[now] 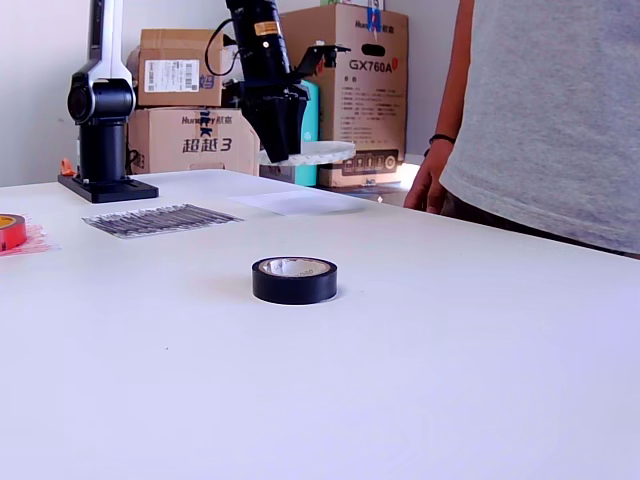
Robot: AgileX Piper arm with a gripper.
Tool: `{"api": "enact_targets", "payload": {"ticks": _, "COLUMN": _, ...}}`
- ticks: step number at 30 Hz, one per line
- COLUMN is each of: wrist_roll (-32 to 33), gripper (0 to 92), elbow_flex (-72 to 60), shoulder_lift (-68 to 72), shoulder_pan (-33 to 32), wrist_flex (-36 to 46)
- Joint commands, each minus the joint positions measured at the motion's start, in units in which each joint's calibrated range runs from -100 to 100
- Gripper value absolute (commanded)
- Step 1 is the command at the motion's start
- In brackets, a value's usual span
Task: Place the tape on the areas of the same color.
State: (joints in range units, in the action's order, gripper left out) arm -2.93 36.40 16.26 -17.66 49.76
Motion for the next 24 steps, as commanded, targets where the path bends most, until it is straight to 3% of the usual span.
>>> {"api": "enact_targets", "payload": {"ticks": 1, "wrist_roll": -0.41, "gripper": 0.0, "elbow_flex": 0.26, "shoulder_lift": 3.48, "shoulder_pan": -0.51, "wrist_flex": 0.35}}
{"api": "enact_targets", "payload": {"ticks": 24, "wrist_roll": -0.5, "gripper": 0.0, "elbow_flex": 0.72, "shoulder_lift": 7.87, "shoulder_pan": -3.74, "wrist_flex": 0.94}}
